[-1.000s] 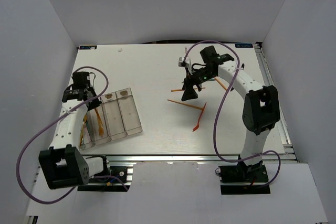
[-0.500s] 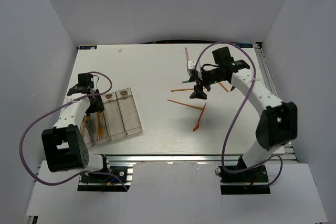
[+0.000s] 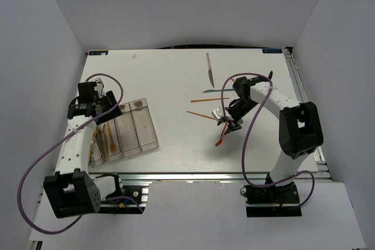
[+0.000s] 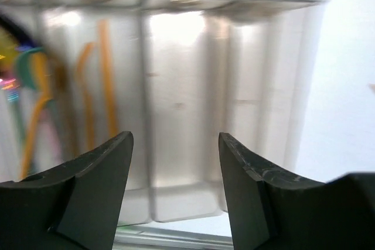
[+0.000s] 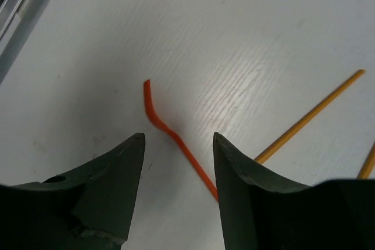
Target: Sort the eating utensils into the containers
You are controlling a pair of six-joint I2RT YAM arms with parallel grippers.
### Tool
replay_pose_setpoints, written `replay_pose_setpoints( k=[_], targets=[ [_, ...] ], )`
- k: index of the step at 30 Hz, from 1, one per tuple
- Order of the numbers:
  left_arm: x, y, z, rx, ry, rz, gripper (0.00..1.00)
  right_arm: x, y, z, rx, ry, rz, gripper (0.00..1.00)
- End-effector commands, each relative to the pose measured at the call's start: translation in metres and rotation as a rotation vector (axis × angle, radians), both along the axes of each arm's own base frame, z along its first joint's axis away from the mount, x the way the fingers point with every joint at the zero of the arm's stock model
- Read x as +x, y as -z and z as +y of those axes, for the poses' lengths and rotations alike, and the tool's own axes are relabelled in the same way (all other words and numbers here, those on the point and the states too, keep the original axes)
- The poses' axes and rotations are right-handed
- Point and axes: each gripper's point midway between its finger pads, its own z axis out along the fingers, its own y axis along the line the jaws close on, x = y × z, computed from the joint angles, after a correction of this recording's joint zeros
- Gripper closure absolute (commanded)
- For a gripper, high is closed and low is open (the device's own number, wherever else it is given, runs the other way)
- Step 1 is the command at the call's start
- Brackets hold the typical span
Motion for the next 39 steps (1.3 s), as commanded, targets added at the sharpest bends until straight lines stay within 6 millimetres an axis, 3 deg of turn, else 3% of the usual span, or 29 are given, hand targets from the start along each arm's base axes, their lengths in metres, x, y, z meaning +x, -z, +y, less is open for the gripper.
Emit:
replay_pose_setpoints(
  k=[1, 6, 14, 20, 26, 28, 31, 35, 36, 37, 38, 39],
  targets=[
    [0.015, -0.059, -0.043, -0.216, 0.101, -0.225, 0.29, 0.004, 0.017, -0.012, -0.049, -0.212, -0.189, 0.46],
    [0.014, -0.099, -0.070, -0.345, 0.169, -0.387, 0.31, 0.017, 0.049, -0.023, -0.179, -0.235, -0.226, 0.50],
    [0.003, -0.113, -0.086, -0.451, 0.184, -0.435, 0.31, 0.027, 0.076, -0.007, -0.261, -0.253, -0.230, 0.54],
    [-0.006, -0.121, -0.090, -0.480, 0.175, -0.467, 0.31, 0.019, 0.093, -0.020, -0.325, -0.273, -0.248, 0.78],
    [-0.006, -0.124, -0.094, -0.517, 0.171, -0.476, 0.32, 0.011, 0.092, -0.023, -0.305, -0.226, -0.284, 0.97],
    [-0.006, -0.125, -0.098, -0.546, 0.175, -0.473, 0.32, 0.015, 0.084, -0.019, -0.295, -0.175, -0.281, 1.00],
    [-0.003, -0.129, -0.103, -0.596, 0.183, -0.478, 0.33, 0.026, 0.049, -0.004, -0.229, -0.064, -0.262, 1.00],
    [0.006, -0.142, -0.118, -0.677, 0.223, -0.520, 0.33, 0.037, -0.024, 0.040, -0.055, 0.152, -0.101, 1.00],
    [0.007, -0.136, -0.122, -0.689, 0.229, -0.511, 0.32, 0.052, -0.052, 0.053, -0.006, 0.220, -0.084, 1.00],
    [0.006, -0.138, -0.133, -0.725, 0.244, -0.502, 0.32, 0.052, -0.065, 0.062, -0.008, 0.376, 0.067, 1.00],
    [0.011, -0.141, -0.137, -0.720, 0.256, -0.532, 0.32, 0.054, -0.071, 0.074, 0.016, 0.438, 0.173, 1.00],
    [0.014, -0.137, -0.141, -0.720, 0.255, -0.526, 0.32, 0.063, -0.090, 0.084, 0.048, 0.493, 0.223, 1.00]
  ],
)
